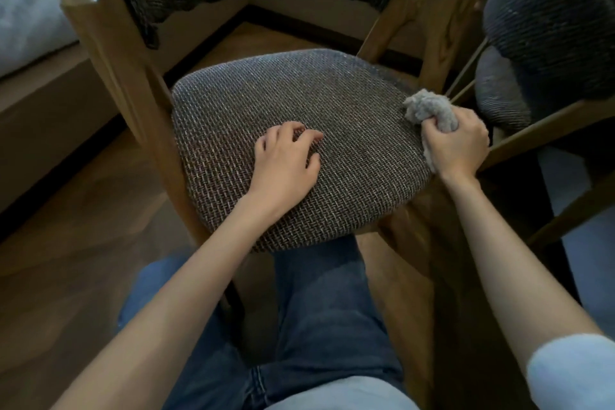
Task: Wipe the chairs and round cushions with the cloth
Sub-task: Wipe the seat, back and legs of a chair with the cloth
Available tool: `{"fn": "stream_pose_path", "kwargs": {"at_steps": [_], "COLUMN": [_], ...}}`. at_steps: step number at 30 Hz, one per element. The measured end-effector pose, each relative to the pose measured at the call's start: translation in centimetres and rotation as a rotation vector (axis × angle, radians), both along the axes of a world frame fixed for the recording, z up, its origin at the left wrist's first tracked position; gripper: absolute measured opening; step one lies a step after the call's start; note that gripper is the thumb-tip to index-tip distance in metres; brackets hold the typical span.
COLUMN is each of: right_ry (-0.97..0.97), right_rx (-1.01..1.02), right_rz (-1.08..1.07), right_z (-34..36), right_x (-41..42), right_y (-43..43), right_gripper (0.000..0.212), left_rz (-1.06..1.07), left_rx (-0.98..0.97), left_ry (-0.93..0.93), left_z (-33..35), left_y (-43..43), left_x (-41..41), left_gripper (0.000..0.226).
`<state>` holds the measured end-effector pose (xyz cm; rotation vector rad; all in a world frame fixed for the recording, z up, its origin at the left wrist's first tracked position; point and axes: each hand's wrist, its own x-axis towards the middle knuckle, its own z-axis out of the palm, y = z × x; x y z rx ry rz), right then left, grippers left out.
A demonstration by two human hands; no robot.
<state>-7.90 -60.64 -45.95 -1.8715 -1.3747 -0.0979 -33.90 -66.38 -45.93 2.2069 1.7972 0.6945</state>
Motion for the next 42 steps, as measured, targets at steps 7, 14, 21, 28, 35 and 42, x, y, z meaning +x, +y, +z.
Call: {"fn": "stream_pose_path", "kwargs": {"at_steps": [7, 14, 21, 28, 35, 42], "right_ry": [-0.176, -0.195, -0.175, -0.152, -0.01, 0.382], "right_rx": [-0.046, -0.056, -0.108, -0.189, -0.438, -0.807], "right_rz": [0.019, 0.326, 0.276, 0.29, 0.337, 0.277], "right_z": [0.0, -0.7, -0.8, -0.3, 2.6, 15.8], "right_x": [-5.1, -9.2, -9.3, -9.4, -9.4, -8.2], "right_y": [0.1, 1.1, 1.8, 1.1, 0.9, 2.6], "right_gripper": [0.034, 0.024, 0.028, 0.036, 0.032, 0.03], "left_rz": [-0.01, 0.002, 0.049, 0.053, 0.034, 0.046], "left_rx": [-0.178, -0.222, -0.152, -0.175, -0.455, -0.487], "left_ry": [0.196, 0.251, 0.222, 0.25, 0.296, 0.216], "left_z": [-0.6, -1.1, -1.6, -0.8, 2.9, 16.5], "left_y": [5.3, 8.0, 7.6, 7.2, 8.2, 6.3], "left_x": [-1.5, -2.6, -2.5, -2.2, -1.5, 0.2], "left_gripper": [0.046, 0.048, 0.047, 0.048, 0.048, 0.049]}}
